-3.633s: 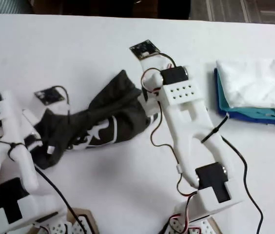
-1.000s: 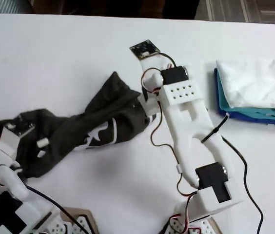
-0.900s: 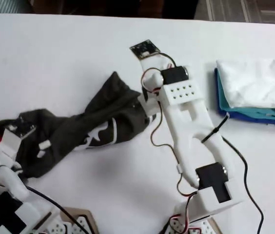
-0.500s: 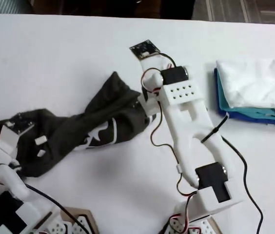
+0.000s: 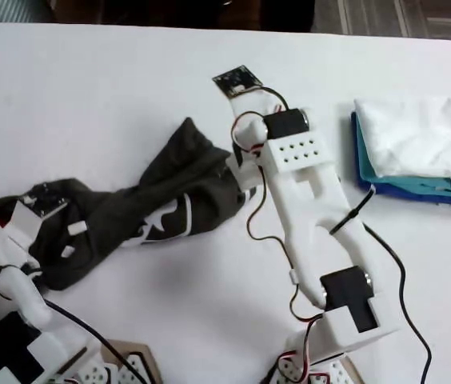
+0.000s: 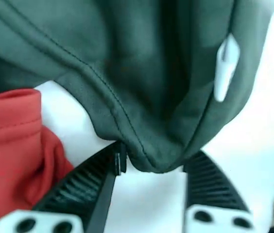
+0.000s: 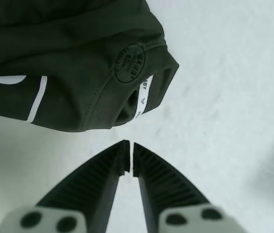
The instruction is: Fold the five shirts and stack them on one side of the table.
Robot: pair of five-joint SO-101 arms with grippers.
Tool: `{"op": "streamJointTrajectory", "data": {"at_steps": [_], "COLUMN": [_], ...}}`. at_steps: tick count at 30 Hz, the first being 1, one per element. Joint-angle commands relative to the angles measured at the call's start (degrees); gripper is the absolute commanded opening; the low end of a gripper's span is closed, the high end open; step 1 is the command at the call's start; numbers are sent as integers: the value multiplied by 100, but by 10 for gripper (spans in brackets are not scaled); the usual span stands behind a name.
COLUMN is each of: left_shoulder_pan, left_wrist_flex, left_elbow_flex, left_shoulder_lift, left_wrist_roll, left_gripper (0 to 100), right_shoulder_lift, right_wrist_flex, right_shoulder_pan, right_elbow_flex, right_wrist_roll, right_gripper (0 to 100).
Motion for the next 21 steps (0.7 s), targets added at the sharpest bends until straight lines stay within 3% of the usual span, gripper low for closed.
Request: {"op": "streamJointTrajectory", "data": {"at_steps": [1, 11, 16, 21], "left_shoulder_pan": [79, 79, 53, -79], "left_wrist_flex": [-79, 114, 1248, 2110], "left_elbow_flex": [-145, -259, -699, -734], "left_shoulder_lift": [-202, -290, -1020, -2031], "left_wrist_roll": [-2075, -2040, -2031, -2057], "left_gripper": [13, 25, 25, 25], "right_shoulder_lift": [-31, -31, -31, 365], "right_wrist_flex": [-22, -31, -497, -1007], "right_shoulder_pan": [-13, -22, 22, -119], "right_elbow_flex": [-79, -79, -105, -1125], "right_wrist_roll": [-9, -26, -53, -185], "right_gripper": [20, 20, 20, 50]}}
